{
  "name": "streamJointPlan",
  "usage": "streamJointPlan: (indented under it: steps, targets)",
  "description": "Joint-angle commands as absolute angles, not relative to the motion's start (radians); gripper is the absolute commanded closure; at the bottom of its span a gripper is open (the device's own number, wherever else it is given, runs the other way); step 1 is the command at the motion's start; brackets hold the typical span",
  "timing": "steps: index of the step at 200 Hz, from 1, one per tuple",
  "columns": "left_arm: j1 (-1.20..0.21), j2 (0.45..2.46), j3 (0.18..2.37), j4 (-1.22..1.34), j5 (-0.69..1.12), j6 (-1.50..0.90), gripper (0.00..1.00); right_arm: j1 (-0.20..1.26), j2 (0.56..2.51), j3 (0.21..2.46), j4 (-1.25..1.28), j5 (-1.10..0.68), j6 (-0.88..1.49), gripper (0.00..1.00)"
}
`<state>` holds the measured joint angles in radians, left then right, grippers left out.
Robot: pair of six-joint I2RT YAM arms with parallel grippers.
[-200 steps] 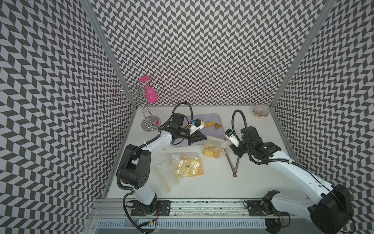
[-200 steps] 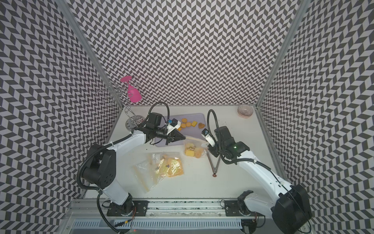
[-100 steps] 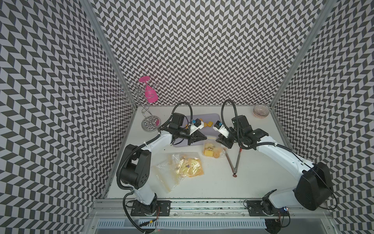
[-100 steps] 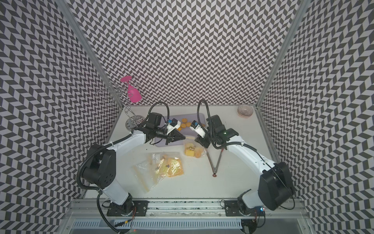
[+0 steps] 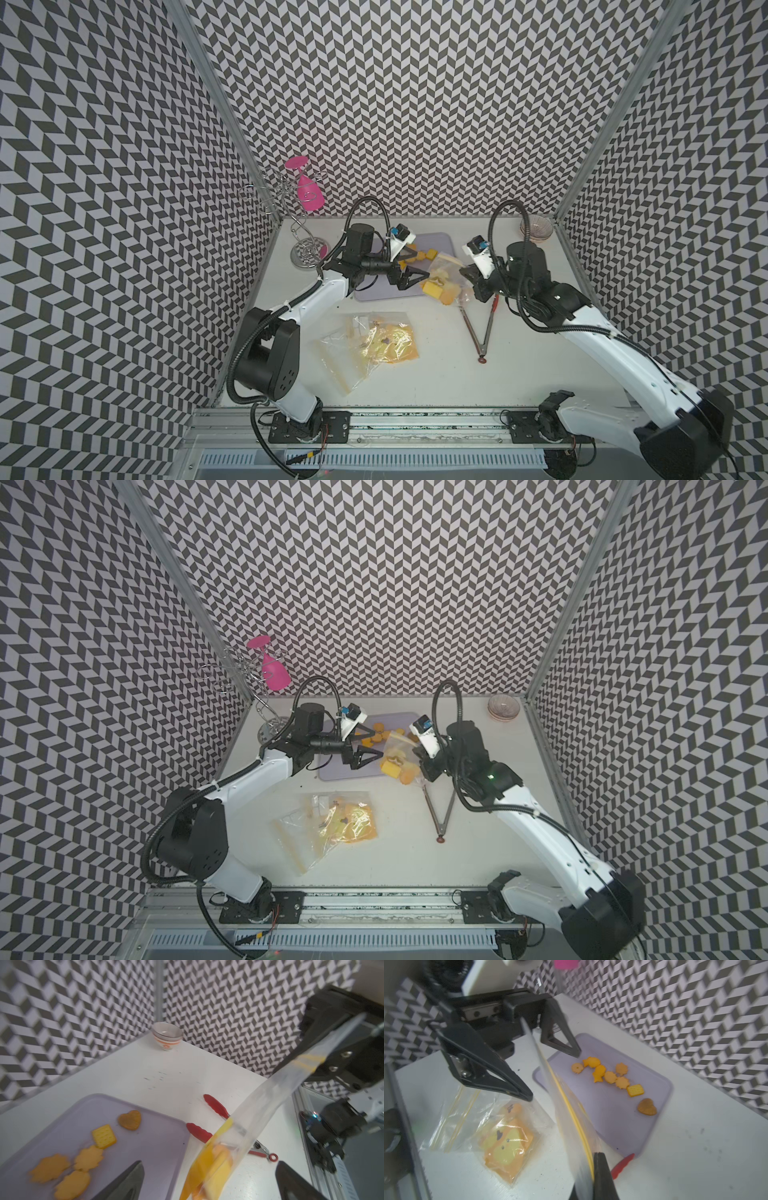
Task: Put the cookies into a resealable bag to prevent moisture
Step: Pick up the ziploc bag from the center of the board, then place the ziploc bag at the center of the board.
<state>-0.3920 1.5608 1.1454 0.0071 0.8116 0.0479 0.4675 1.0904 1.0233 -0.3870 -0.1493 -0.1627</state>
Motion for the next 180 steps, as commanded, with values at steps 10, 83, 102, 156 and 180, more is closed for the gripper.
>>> streamJointPlan:
  steps: [10, 83, 102, 156, 180]
  targets:
    - [-0.344, 1.459, 1.137, 0.056, 0.451, -0.426, 0.01, 0.314, 1.037, 1.052, -0.293, 0.171, -0.01, 1.0]
    - [-0.327, 1.196, 1.021, -0.205, 0.108, -0.448, 0.01, -0.107, 1.198, 1.092, -0.19, 0.118, -0.061, 1.0]
    - [-0.318, 1.165, 1.016, -0.28, 0.11, -0.441, 0.01, -0.172, 1.264, 1.104, -0.161, 0.104, -0.07, 1.0]
    - [-0.315, 1.094, 0.945, -0.325, 0.16, -0.444, 0.01, -0.249, 1.446, 1.123, -0.075, 0.123, -0.107, 1.0]
    - [-0.316, 1.072, 0.909, -0.308, 0.139, -0.436, 0.01, -0.252, 1.509, 1.161, -0.103, 0.152, -0.114, 1.0]
